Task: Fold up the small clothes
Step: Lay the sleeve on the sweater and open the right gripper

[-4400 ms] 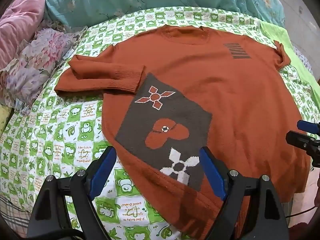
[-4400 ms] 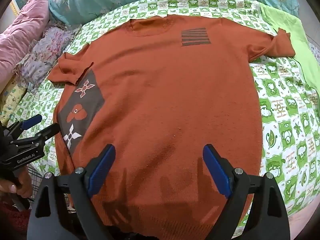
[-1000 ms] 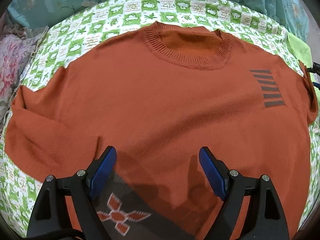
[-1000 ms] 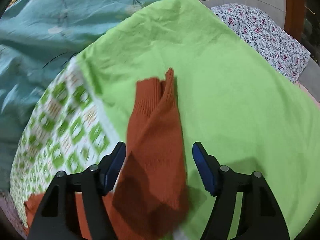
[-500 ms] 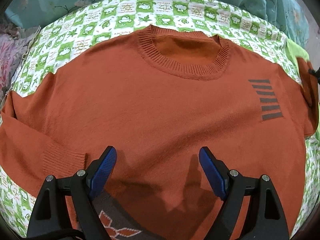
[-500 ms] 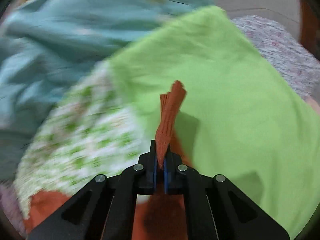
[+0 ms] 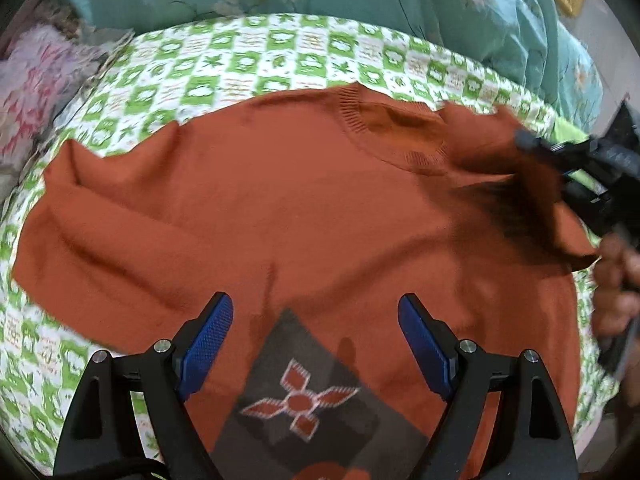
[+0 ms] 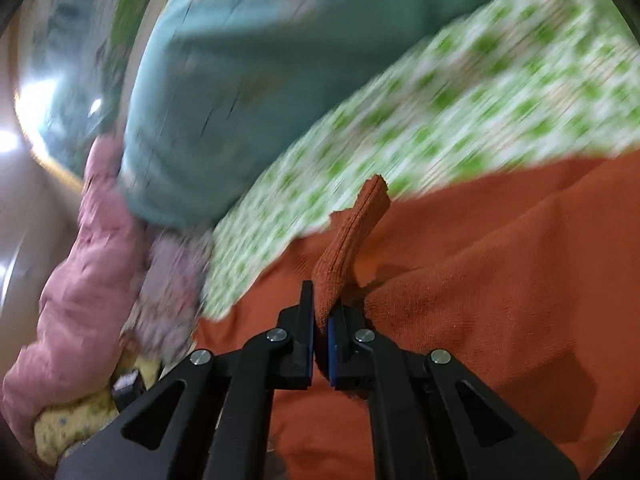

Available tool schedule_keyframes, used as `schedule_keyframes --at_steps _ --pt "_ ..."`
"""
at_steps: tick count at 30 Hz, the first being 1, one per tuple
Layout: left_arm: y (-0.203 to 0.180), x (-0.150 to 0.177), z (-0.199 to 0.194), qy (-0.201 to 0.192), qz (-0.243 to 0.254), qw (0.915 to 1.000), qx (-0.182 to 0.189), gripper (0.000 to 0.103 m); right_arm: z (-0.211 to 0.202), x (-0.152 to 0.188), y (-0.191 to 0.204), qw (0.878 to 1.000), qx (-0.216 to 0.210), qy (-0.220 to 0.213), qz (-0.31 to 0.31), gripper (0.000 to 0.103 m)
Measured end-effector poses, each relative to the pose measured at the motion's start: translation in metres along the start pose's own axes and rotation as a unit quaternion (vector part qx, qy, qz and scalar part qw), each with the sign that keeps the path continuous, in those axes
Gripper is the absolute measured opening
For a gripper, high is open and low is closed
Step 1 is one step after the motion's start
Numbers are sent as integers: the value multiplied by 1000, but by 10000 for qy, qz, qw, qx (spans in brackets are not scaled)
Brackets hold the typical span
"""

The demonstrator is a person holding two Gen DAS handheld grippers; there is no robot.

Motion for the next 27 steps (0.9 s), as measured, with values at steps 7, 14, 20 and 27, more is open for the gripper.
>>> schedule_keyframes --at_steps 7,14,20,27 --pt "19 8 -15 -31 -151 9997 185 85 77 63 49 9948 -404 867 -350 6" --pt "8 2 4 257 -348 9970 635 85 80 86 35 9900 -464 1331 20 39" --pt "-9 -13 43 604 -570 9924 913 85 40 66 15 9955 -218 905 163 40" --pt "-13 -30 72 527 -959 9879 1103 37 -16 54 -22 9979 288 410 404 40"
Point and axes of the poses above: each gripper's, at about its wrist camera, not at the fingertips, and z roughly the way its jaws point, y to its left, x to its underside, the point moved 10 cm from there along z, roughly the way its jaws point, and after that the axes turned 1 degree about -y, right-handed, at the moved point
